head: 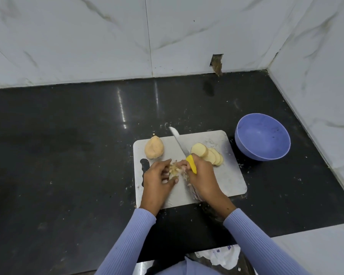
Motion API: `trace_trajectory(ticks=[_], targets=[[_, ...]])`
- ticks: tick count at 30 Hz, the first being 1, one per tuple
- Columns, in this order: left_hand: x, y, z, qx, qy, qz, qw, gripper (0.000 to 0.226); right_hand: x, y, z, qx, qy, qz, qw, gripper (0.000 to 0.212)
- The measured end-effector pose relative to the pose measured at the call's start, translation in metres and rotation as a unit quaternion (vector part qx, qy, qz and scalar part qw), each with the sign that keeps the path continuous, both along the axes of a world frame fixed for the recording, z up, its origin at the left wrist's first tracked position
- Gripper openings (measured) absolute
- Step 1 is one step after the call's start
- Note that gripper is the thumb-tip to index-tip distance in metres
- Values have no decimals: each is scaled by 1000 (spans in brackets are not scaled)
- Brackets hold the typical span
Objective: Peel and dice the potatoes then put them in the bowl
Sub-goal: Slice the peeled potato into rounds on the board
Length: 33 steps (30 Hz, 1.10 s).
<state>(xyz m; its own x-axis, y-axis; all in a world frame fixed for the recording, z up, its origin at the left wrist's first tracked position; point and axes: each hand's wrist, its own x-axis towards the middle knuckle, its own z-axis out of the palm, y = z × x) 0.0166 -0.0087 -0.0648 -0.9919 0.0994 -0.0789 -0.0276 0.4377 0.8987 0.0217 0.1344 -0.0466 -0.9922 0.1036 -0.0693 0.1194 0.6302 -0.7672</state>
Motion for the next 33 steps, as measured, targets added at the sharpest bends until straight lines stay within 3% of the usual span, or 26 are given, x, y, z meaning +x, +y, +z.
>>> trace_trajectory(ticks=[3, 5, 7, 11, 14, 18, 21, 25, 27, 29, 33], targets=[[-5, 0, 2, -74, 23, -80, 994, 61, 4, 11, 5, -25, -27, -22, 999, 32], [-7, 2, 2, -137, 64, -118, 982, 46, 10, 20, 5, 14, -33, -31, 999, 21], [-8, 4, 2, -155, 86, -122, 976, 28, 18, 23, 3, 52, -64, -32, 996, 27], [-5, 1, -3, -124, 107, -100, 981, 21, 18, 5, -2, 73, -81, -13, 994, 46], [-2, -4, -4, -96, 109, -75, 987, 35, 8, -8, -3, 108, -35, 32, 993, 30], [1, -10, 3, -25, 18, -23, 999, 57, 3, -6, -1, 55, 11, -7, 998, 7], [3, -13, 7, -20, -5, -10, 1000, 57, 3, -1, 0, 55, 16, -26, 998, 12], [5, -14, 7, -13, 15, -4, 1000, 51, 7, -13, -2, 49, -31, 72, 996, 30], [4, -15, 6, -11, 32, 7, 999, 47, 11, -17, -3, 41, -39, 94, 994, 24], [4, -16, 5, -5, 54, 23, 998, 37, 14, -12, 0, 7, -13, 49, 999, 13], [5, -16, 2, -35, 116, 8, 993, 16, 18, 9, 1, -30, 12, -83, 996, 12]])
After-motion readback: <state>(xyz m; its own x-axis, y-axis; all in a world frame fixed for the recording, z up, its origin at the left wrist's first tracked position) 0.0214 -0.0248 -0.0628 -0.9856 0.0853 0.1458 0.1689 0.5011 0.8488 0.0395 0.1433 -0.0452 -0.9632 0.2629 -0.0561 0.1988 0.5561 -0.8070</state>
